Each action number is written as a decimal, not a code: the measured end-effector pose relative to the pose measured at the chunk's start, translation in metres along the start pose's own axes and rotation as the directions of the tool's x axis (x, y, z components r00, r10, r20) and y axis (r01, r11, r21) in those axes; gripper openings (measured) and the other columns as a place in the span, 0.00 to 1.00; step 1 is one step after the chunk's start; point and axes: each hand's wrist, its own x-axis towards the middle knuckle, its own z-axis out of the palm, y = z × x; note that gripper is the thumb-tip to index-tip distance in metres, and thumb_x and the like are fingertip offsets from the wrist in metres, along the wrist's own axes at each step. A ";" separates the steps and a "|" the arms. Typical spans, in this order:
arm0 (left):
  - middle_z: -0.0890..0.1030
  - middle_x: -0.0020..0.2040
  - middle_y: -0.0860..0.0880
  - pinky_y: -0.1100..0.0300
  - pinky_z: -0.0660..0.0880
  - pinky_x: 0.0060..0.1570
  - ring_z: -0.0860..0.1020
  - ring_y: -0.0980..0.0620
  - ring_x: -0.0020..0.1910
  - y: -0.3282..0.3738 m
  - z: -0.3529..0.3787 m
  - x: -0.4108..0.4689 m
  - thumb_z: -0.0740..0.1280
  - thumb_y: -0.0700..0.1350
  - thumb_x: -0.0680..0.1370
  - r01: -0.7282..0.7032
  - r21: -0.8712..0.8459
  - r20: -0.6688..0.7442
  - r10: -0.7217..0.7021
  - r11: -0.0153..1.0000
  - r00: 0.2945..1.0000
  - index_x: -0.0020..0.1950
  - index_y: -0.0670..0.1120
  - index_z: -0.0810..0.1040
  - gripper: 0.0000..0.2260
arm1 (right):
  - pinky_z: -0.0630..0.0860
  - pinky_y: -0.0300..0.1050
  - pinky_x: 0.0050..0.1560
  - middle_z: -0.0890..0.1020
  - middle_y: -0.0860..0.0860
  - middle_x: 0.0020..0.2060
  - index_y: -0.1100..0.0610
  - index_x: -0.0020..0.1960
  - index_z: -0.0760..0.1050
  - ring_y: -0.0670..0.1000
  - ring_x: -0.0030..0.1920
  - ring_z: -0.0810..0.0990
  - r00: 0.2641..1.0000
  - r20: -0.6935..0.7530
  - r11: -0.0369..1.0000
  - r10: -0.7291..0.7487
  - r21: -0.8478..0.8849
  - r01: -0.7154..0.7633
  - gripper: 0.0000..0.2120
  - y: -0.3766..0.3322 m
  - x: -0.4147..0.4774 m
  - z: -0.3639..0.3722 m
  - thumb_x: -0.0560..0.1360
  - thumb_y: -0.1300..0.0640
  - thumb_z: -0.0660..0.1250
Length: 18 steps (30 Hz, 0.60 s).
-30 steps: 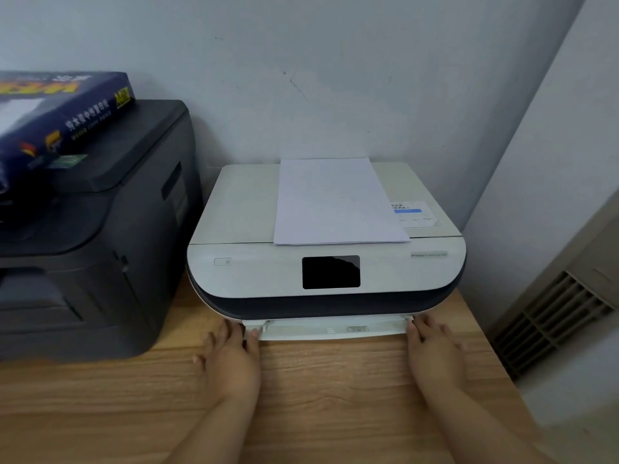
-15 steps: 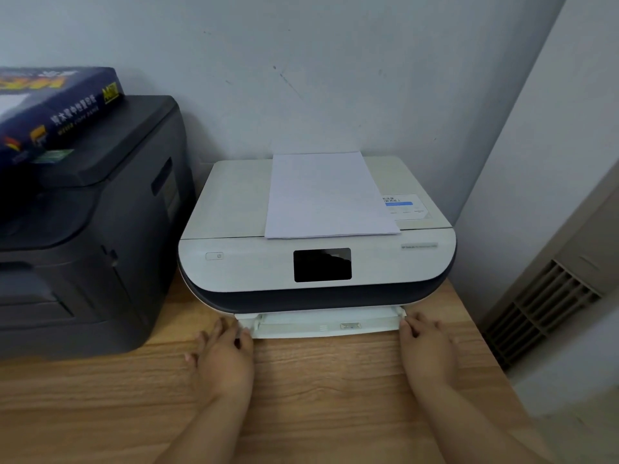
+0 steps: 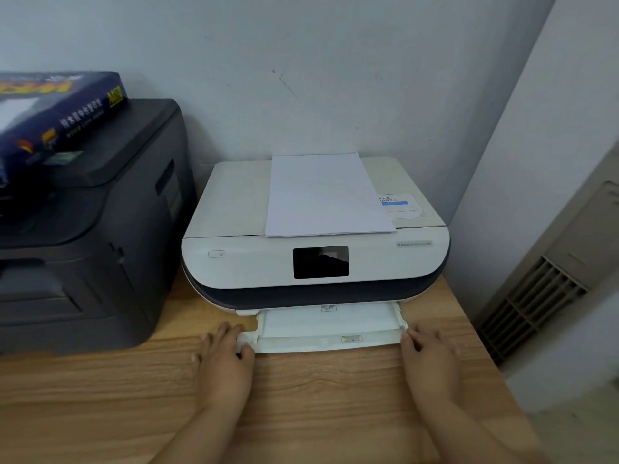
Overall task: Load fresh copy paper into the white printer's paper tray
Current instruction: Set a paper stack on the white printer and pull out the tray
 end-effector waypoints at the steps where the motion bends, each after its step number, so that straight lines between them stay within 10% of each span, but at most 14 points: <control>1: 0.60 0.76 0.51 0.46 0.46 0.74 0.50 0.46 0.76 -0.001 -0.001 -0.001 0.55 0.45 0.79 -0.013 0.008 0.011 0.013 1.000 1.000 0.70 0.49 0.67 0.19 | 0.48 0.51 0.75 0.74 0.49 0.67 0.56 0.61 0.77 0.54 0.73 0.60 1.000 -0.003 1.000 -0.001 0.004 0.001 0.16 0.001 -0.002 0.000 0.78 0.53 0.58; 18: 0.65 0.74 0.53 0.48 0.48 0.74 0.53 0.47 0.76 -0.020 -0.013 -0.014 0.57 0.44 0.79 -0.255 0.021 0.090 0.252 0.967 0.963 0.68 0.53 0.70 0.17 | 0.65 0.53 0.67 0.82 0.49 0.56 0.55 0.57 0.80 0.54 0.63 0.73 0.982 -0.028 0.978 -0.187 -0.097 0.184 0.13 0.020 -0.023 -0.013 0.77 0.53 0.61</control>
